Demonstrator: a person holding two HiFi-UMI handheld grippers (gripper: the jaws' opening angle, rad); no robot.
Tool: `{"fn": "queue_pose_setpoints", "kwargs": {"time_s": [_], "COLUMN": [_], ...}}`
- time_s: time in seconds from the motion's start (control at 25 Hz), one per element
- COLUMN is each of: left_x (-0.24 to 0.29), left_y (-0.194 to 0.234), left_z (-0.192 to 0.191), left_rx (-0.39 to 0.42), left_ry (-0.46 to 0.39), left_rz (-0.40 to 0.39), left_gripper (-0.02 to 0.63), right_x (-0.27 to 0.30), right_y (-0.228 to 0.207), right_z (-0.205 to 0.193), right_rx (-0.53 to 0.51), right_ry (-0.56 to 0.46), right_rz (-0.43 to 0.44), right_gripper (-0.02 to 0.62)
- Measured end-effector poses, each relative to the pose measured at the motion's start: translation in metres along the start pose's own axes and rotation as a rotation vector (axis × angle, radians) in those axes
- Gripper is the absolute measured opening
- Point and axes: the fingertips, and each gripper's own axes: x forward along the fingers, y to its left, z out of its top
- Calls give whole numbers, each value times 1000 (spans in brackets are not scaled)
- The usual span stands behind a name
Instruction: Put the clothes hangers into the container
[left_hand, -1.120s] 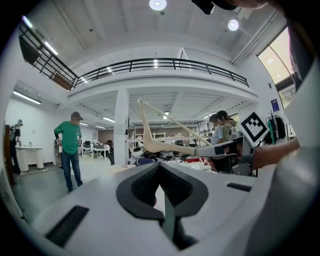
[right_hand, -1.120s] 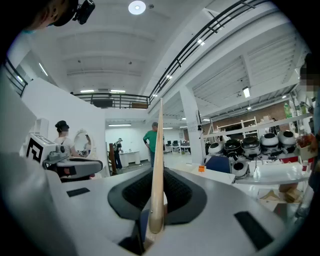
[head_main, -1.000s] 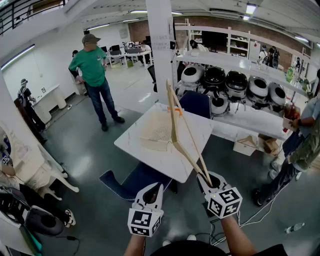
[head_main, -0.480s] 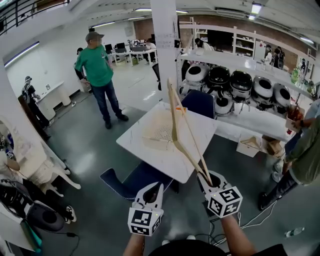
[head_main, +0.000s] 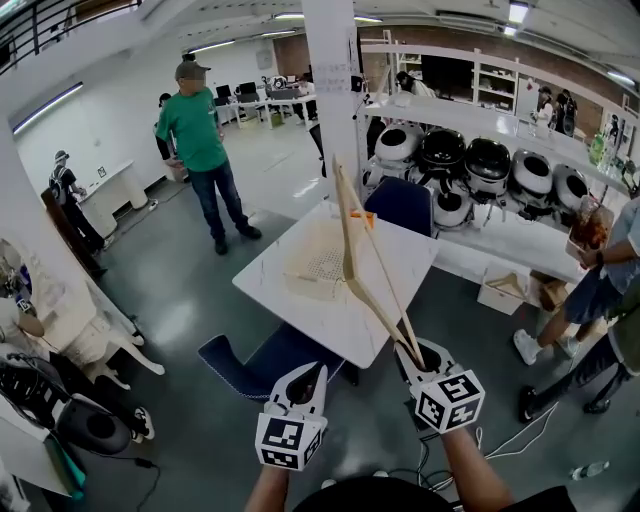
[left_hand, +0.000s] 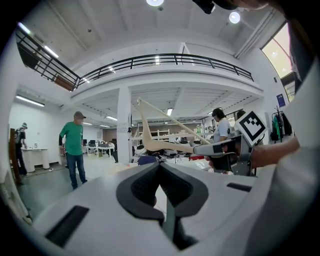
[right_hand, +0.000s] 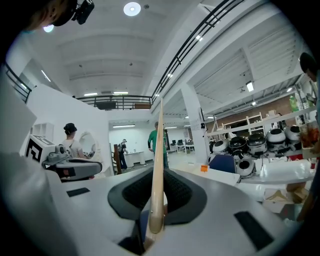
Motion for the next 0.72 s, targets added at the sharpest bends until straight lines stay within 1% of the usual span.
{"fn": "queue_pose_setpoints", "kwargs": {"time_s": [0.36,0.72], "left_x": [18,18], "left_y": [-20,-33], "left_z": [0,-10], "left_rx": [7,4], "left_ry": [10,38], "left_rz": [27,80], "left_gripper": [5,5], "right_x": [-2,-3], "right_y": [-26,-40], "right_z": [-2,-13], "right_rx": [14,31], "right_ry": [0,15], "right_rz": [32,73], "right_gripper": [63,64]}}
